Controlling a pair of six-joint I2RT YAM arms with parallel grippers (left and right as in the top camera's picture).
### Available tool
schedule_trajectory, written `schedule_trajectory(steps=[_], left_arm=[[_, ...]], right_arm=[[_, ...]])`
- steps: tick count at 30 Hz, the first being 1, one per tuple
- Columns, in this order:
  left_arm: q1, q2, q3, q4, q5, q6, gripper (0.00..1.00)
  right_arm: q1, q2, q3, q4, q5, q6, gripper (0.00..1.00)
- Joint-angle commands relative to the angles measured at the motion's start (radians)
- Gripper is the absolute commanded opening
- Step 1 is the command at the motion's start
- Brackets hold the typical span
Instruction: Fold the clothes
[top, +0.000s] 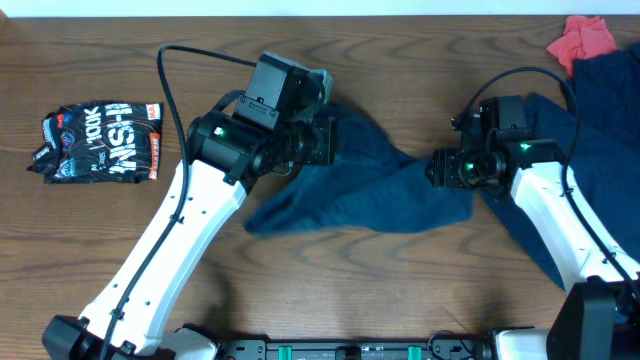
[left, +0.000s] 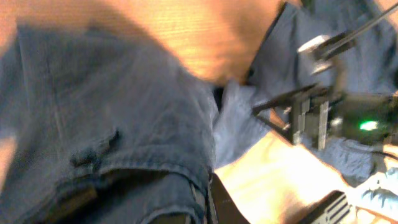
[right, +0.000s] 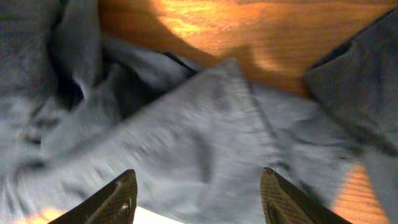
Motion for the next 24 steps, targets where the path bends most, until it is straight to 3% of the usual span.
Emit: schedule_trajectory(steps=[1,5,9,14,17,24], left_arm=[[-0.001,-0.052,0.049,0.076,0.024,0.018,0.06],[-0.001,-0.094,0.058,0.171,0.023,0.015,0.06],[-0.001,-0.105,0.058,0.162,0.023,0.016,0.06],[-0.001,-0.099,0.058,0.149,0.023,0.016,0.06],[-0.001,-0.099,0.058,0.156,0.023,0.016,0.06],[-0.001,-0.099,0.058,0.151,-0.031,0.016,0.06]], right_arm=[[0.017,0.023,0.000,-0.012,-0.038,-0.031,0.61],[0.019,0.027,-0.001,-0.016,-0.034,-0.041,0.63],[0.019,0.032,-0.001,0.002,-0.035,-0.041,0.69],[0.021,0.063,-0.001,0.023,-0.034,-0.041,0.66],[0.021,0.096,-0.001,0.076,-0.034,-0.024,0.75],[0.018,0.137,-0.001,0.152,-0.034,0.238,0.75]])
